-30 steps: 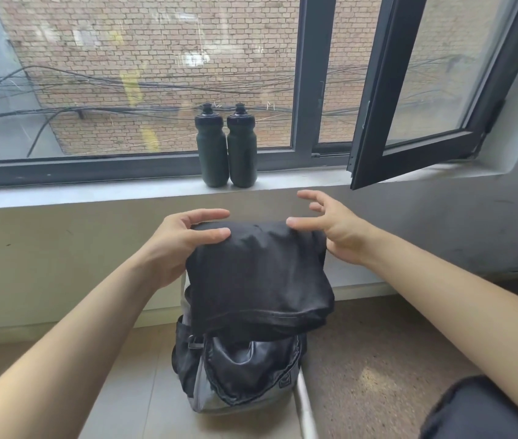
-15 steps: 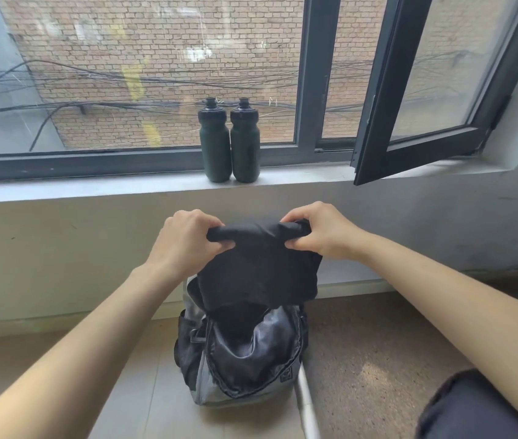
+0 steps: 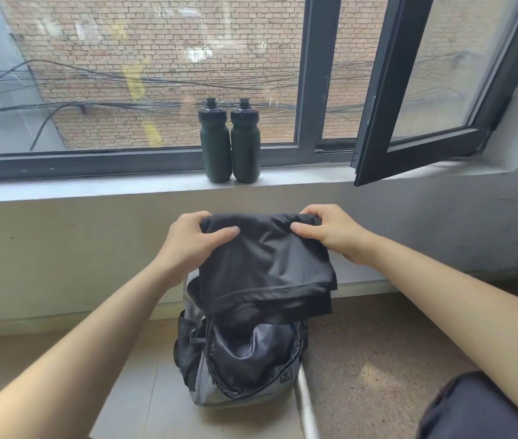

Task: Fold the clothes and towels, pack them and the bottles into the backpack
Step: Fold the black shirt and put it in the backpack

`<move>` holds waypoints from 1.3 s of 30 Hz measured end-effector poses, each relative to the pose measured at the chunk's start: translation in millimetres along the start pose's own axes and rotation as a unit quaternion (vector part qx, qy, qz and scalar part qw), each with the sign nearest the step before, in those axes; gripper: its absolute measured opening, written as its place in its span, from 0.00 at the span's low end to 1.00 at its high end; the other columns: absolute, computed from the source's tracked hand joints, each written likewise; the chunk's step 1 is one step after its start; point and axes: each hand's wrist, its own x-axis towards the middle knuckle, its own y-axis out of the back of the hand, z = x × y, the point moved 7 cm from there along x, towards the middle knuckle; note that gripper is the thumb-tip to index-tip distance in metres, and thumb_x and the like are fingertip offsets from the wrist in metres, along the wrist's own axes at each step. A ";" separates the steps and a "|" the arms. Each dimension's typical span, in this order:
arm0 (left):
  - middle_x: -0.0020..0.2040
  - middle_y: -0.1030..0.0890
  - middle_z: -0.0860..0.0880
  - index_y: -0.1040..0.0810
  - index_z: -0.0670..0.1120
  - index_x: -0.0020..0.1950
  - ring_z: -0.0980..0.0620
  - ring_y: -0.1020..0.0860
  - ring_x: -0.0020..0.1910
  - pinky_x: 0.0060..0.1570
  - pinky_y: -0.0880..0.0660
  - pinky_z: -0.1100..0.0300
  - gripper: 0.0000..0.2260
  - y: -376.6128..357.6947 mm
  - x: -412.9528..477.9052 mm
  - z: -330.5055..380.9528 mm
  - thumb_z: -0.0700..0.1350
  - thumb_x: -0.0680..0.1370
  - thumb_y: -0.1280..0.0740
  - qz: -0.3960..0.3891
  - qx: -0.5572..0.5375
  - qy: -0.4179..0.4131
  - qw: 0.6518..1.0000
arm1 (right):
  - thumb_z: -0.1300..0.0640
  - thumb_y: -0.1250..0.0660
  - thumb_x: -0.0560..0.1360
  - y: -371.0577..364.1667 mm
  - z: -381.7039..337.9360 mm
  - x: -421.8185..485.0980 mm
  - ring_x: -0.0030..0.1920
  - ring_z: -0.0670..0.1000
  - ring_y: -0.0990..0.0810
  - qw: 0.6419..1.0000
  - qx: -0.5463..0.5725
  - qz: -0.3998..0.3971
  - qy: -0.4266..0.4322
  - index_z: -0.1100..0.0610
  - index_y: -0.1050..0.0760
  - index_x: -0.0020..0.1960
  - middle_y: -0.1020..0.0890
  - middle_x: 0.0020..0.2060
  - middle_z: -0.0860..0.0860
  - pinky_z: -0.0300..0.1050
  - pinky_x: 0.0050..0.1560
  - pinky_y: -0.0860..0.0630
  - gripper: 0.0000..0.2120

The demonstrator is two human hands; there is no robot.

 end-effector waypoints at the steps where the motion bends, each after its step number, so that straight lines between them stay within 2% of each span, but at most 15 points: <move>1: 0.41 0.14 0.47 0.18 0.43 0.43 0.47 0.15 0.44 0.43 0.19 0.49 0.15 0.2 -0.1 0.6 0.54 0.71 0.21 0.015 0.014 0.001 1.000 | 0.54 0.26 0.77 -0.1 -2.1 -0.6 0.47 0.52 0.20 1.000 -0.015 0.010 0.008 0.61 0.21 0.51 0.18 0.45 0.54 0.49 0.50 0.23 0.10; 5: 0.41 0.17 0.42 0.22 0.40 0.42 0.46 0.19 0.41 0.39 0.23 0.51 0.22 5.1 -3.4 9.0 0.59 0.68 0.23 0.077 0.081 -0.014 0.994 | 0.52 0.25 0.76 -0.5 -24.9 -8.8 0.57 0.50 0.23 0.986 -0.137 0.065 0.071 0.52 0.23 0.56 0.19 0.54 0.49 0.47 0.56 0.27 0.11; 7: 0.39 0.18 0.42 0.23 0.40 0.41 0.42 0.19 0.44 0.40 0.22 0.48 0.21 3.8 -7.5 18.4 0.58 0.69 0.24 0.091 0.110 -0.025 0.989 | 0.53 0.26 0.75 -4.4 -41.1 -15.1 0.52 0.53 0.22 0.969 -0.195 0.096 0.114 0.50 0.25 0.56 0.19 0.49 0.50 0.49 0.55 0.27 0.12; 9: 0.37 0.20 0.45 0.24 0.42 0.40 0.41 0.20 0.43 0.37 0.26 0.51 0.16 -1.5 -13.5 28.9 0.53 0.71 0.25 0.092 0.128 -0.032 0.987 | 0.54 0.27 0.74 -11.9 -54.0 -20.5 0.47 0.56 0.22 0.952 -0.242 0.119 0.145 0.49 0.25 0.55 0.18 0.43 0.51 0.50 0.56 0.26 0.12; 13: 0.35 0.23 0.47 0.28 0.44 0.36 0.47 0.23 0.36 0.24 0.29 0.62 0.13 -15.2 -20.0 37.1 0.49 0.69 0.26 0.057 0.060 -0.020 0.996 | 0.55 0.29 0.75 -26.7 -68.0 -28.8 0.46 0.58 0.21 0.932 -0.281 0.140 0.181 0.52 0.26 0.54 0.18 0.42 0.51 0.50 0.55 0.27 0.10; 15: 0.36 0.23 0.46 0.28 0.45 0.35 0.48 0.22 0.36 0.25 0.26 0.62 0.14 -20.4 -19.8 35.2 0.49 0.67 0.24 0.031 -0.003 -0.007 0.999 | 0.55 0.29 0.75 -30.6 -73.1 -32.7 0.47 0.56 0.21 0.929 -0.278 0.145 0.199 0.53 0.25 0.54 0.18 0.43 0.49 0.49 0.55 0.28 0.09; 19: 0.34 0.21 0.49 0.27 0.47 0.35 0.52 0.20 0.34 0.29 0.24 0.60 0.14 -27.9 -21.5 30.4 0.48 0.69 0.22 -0.011 -0.062 0.007 0.998 | 0.51 0.27 0.75 -35.2 -70.4 -33.7 0.46 0.52 0.21 0.960 -0.185 0.123 0.169 0.50 0.22 0.53 0.20 0.43 0.45 0.48 0.52 0.23 0.09; 21: 0.34 0.20 0.50 0.25 0.47 0.37 0.53 0.19 0.35 0.31 0.23 0.59 0.13 -29.8 -22.1 29.6 0.48 0.70 0.23 -0.029 -0.085 0.016 0.996 | 0.52 0.28 0.76 -40.3 -65.4 -31.3 0.48 0.54 0.19 0.983 -0.091 0.083 0.139 0.49 0.20 0.53 0.18 0.45 0.49 0.54 0.52 0.18 0.07; 24: 0.34 0.20 0.51 0.23 0.44 0.40 0.55 0.18 0.34 0.31 0.22 0.61 0.10 -30.6 -23.8 30.0 0.44 0.75 0.24 -0.048 -0.127 0.032 0.990 | 0.51 0.28 0.78 -51.6 -58.5 -29.4 0.54 0.57 0.17 0.993 0.032 -0.017 0.109 0.50 0.18 0.57 0.15 0.50 0.54 0.61 0.59 0.20 0.09; 26: 0.34 0.19 0.50 0.22 0.44 0.39 0.54 0.19 0.34 0.32 0.22 0.60 0.09 -33.4 -26.0 34.0 0.42 0.75 0.23 -0.064 -0.137 0.022 0.988 | 0.46 0.23 0.72 -59.9 -55.3 -30.9 0.56 0.55 0.17 0.992 0.021 -0.068 0.107 0.48 0.20 0.58 0.16 0.52 0.53 0.60 0.61 0.20 0.16; 28: 0.34 0.19 0.50 0.20 0.44 0.39 0.52 0.21 0.32 0.33 0.23 0.60 0.08 -38.0 -28.2 37.4 0.41 0.74 0.22 -0.072 -0.133 0.007 0.988 | 0.43 0.19 0.65 -66.3 -51.4 -31.8 0.58 0.50 0.20 0.988 -0.062 -0.079 0.116 0.44 0.24 0.59 0.19 0.56 0.50 0.51 0.62 0.22 0.26; 30: 0.34 0.18 0.51 0.17 0.43 0.41 0.53 0.22 0.31 0.33 0.23 0.62 0.04 -41.7 -30.6 40.1 0.40 0.75 0.23 -0.079 -0.133 0.005 0.988 | 0.44 0.18 0.64 -70.1 -47.4 -31.5 0.59 0.46 0.22 0.986 -0.104 -0.070 0.111 0.45 0.28 0.61 0.23 0.59 0.49 0.43 0.61 0.24 0.31; 32: 0.38 0.15 0.49 0.14 0.41 0.46 0.54 0.18 0.35 0.38 0.20 0.63 0.02 -45.8 -34.2 44.3 0.39 0.76 0.25 -0.106 -0.140 -0.003 0.984 | 0.47 0.18 0.66 -67.6 -44.8 -29.8 0.54 0.44 0.21 0.990 -0.081 -0.049 0.105 0.49 0.27 0.60 0.20 0.55 0.49 0.38 0.54 0.23 0.28; 35: 0.47 0.12 0.44 0.13 0.40 0.51 0.49 0.14 0.46 0.49 0.16 0.58 0.07 -43.0 -35.1 47.6 0.39 0.80 0.31 -0.133 -0.185 -0.018 0.974 | 0.59 0.20 0.71 -59.5 -40.9 -26.0 0.46 0.44 0.20 0.994 0.028 -0.068 0.082 0.58 0.24 0.58 0.17 0.47 0.51 0.37 0.48 0.22 0.19; 39: 0.50 0.13 0.42 0.14 0.41 0.51 0.43 0.14 0.50 0.49 0.17 0.56 0.07 -7.9 -18.3 42.4 0.40 0.76 0.28 -0.032 -0.290 -0.072 0.954 | 0.68 0.29 0.76 -45.1 -34.1 -20.8 0.47 0.50 0.17 0.980 0.181 -0.078 0.033 0.66 0.24 0.59 0.17 0.46 0.55 0.42 0.46 0.20 0.12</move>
